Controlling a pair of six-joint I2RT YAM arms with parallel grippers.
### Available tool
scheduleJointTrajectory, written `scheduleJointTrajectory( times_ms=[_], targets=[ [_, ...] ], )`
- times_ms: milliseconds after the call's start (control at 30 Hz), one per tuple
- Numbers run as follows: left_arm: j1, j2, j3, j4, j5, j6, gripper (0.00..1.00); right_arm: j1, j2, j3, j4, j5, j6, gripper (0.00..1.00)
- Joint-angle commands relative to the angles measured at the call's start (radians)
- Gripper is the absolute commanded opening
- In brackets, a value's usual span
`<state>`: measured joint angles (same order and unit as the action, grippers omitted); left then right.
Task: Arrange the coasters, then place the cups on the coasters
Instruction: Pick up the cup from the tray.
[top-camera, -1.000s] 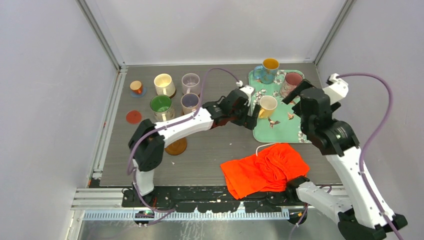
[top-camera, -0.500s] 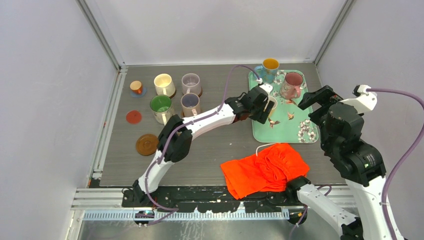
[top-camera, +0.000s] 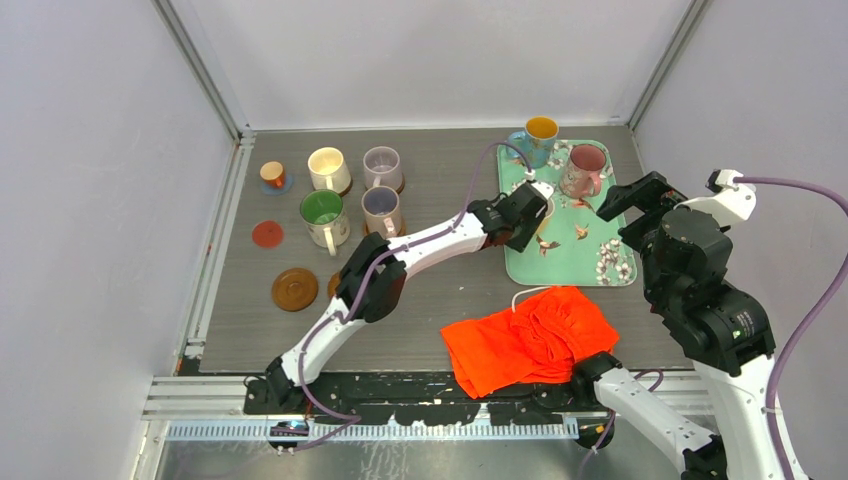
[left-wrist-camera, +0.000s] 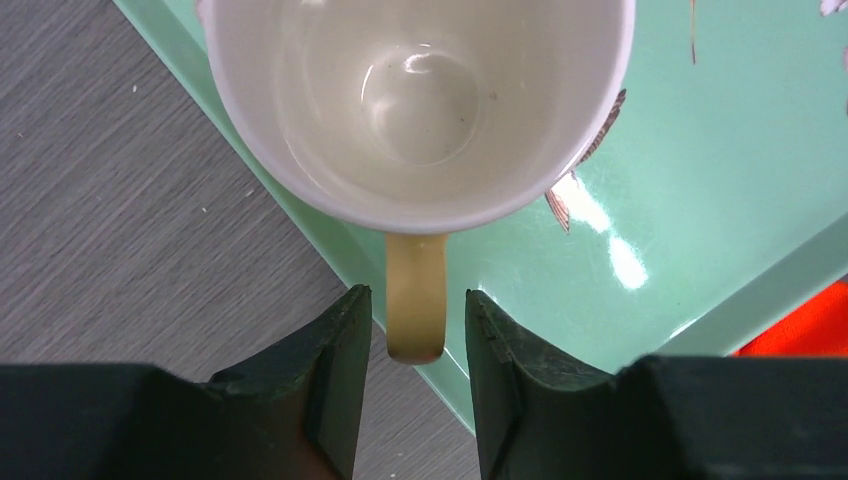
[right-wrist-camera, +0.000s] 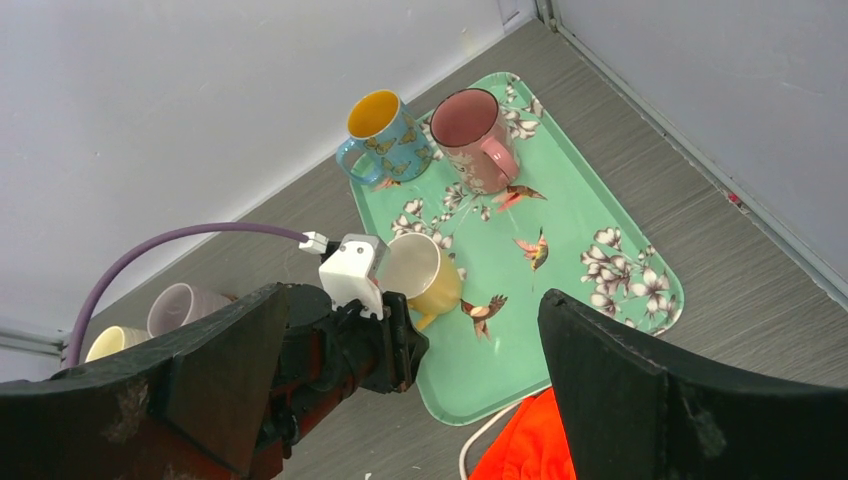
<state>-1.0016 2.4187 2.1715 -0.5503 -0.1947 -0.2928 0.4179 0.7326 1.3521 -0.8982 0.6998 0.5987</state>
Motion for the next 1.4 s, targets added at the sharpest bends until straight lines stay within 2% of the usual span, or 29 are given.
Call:
scheduleJointTrajectory(
  times_ms=[0, 333, 433, 633, 667, 800, 1133, 1367],
  targets=[
    [-0.005, 0.019, 0.081, -0.008, -0.017, 0.034, 0.41, 0.002, -0.004, 0.027, 0.023, -0.002, -0.016, 1.00],
    [-0.005, 0.067, 0.158, -0.018, -0.034, 0.063, 0.38, 0.001, -0.003, 0.029, 0.014, -0.001, -0.014, 1.00],
    [-0.005, 0.083, 0.183, -0.046, -0.041, 0.071, 0.29, 0.001, 0.000, 0.028, 0.013, 0.001, -0.014, 1.00],
    [-0.005, 0.061, 0.183, -0.076, -0.034, 0.082, 0.03, 0.001, 0.008, 0.025, 0.013, 0.000, -0.013, 1.00],
    [-0.005, 0.051, 0.177, -0.077, -0.034, 0.084, 0.01, 0.001, 0.007, 0.023, 0.013, 0.000, -0.013, 1.00],
    [-0.005, -0.019, 0.122, -0.043, -0.041, 0.098, 0.00, 0.000, 0.012, 0.021, 0.017, -0.003, -0.013, 1.00],
    [-0.005, -0.241, -0.118, 0.162, -0.002, 0.103, 0.00, 0.001, 0.013, 0.003, 0.033, -0.009, -0.012, 1.00],
    [-0.003, -0.391, -0.238, 0.211, -0.042, 0.112, 0.00, 0.000, 0.025, -0.013, 0.060, -0.037, -0.013, 1.00]
  ],
)
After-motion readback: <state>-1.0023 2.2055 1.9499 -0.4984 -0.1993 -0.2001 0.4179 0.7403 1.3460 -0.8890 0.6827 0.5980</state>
